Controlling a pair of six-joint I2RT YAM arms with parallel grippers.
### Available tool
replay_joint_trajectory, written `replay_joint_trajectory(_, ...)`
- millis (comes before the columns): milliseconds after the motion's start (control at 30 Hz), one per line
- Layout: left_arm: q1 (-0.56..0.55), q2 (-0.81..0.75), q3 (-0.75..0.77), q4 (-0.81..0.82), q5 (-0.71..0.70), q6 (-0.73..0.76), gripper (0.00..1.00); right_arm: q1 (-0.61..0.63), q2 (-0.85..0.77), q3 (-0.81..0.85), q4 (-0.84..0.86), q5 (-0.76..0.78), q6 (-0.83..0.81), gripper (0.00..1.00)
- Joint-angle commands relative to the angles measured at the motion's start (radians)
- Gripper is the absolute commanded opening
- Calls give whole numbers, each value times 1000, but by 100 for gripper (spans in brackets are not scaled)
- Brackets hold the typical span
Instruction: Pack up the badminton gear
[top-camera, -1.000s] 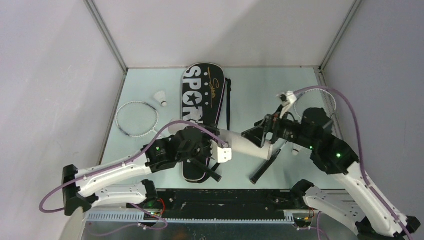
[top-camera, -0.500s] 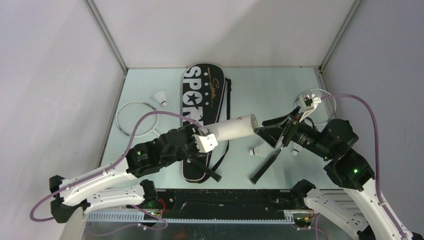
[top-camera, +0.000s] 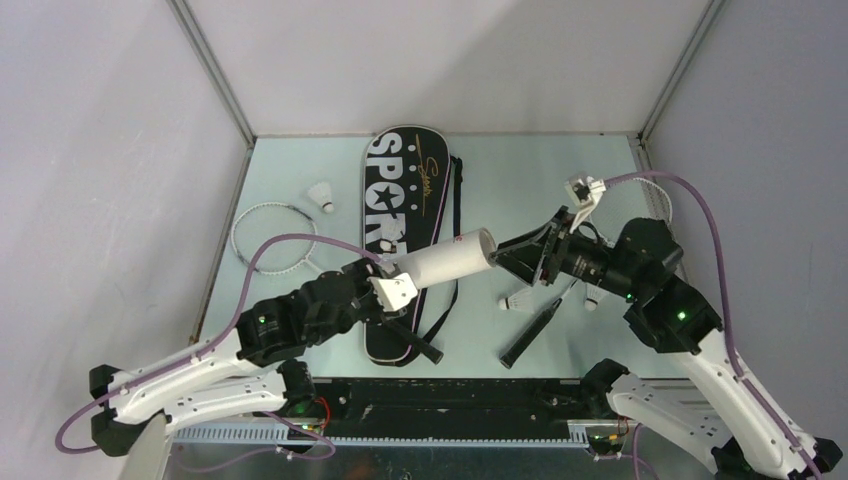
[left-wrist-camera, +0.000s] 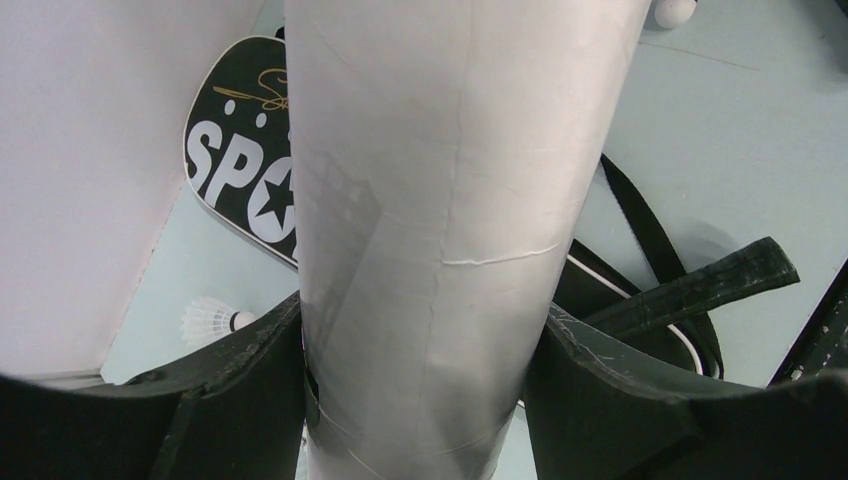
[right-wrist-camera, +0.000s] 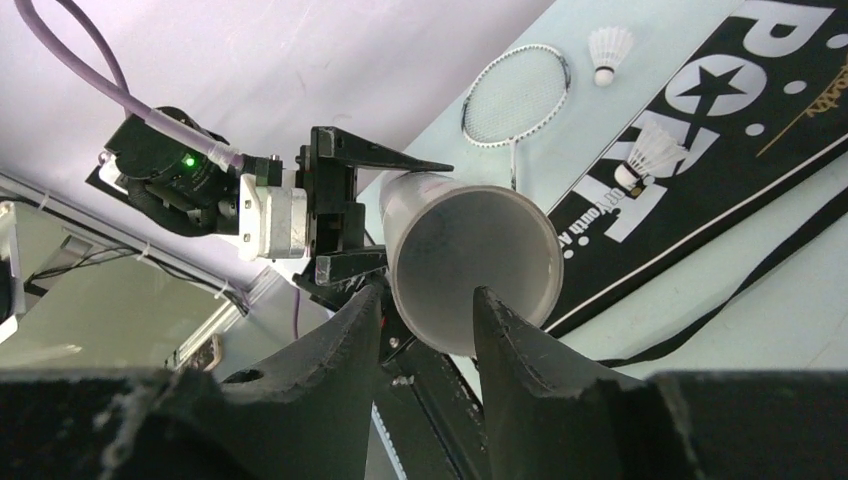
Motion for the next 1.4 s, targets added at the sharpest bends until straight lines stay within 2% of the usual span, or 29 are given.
replay_joint_trajectory(0,2,7,5,51,-6,-11,44,20,35,-1,93,-43,-4,42)
replay_joint_trajectory(200,2,7,9,44,-2,-16,44,33,82,-1,106,-56,-5,40)
replay_joint_trajectory(267,1,0,9,46,0,-18,44,35,87,-1,103,-55,-4,33)
replay_joint_trajectory(400,1,-9,4,43,-1,-20,44,36,83,0,109,-64,-5,12)
replay_joint_trajectory(567,0,-22,12,23,-14,-44,43,33,74,0,138,-96,-12,0)
replay_joint_trajectory(1033,1,-103,-50,9,-48,-73,40,-56,59,-1,158,-178,-17,0)
replay_joint_trajectory(1367,2,-108,-76,30,-93,-73,39,-112,70,-2,135,-174,-34,0)
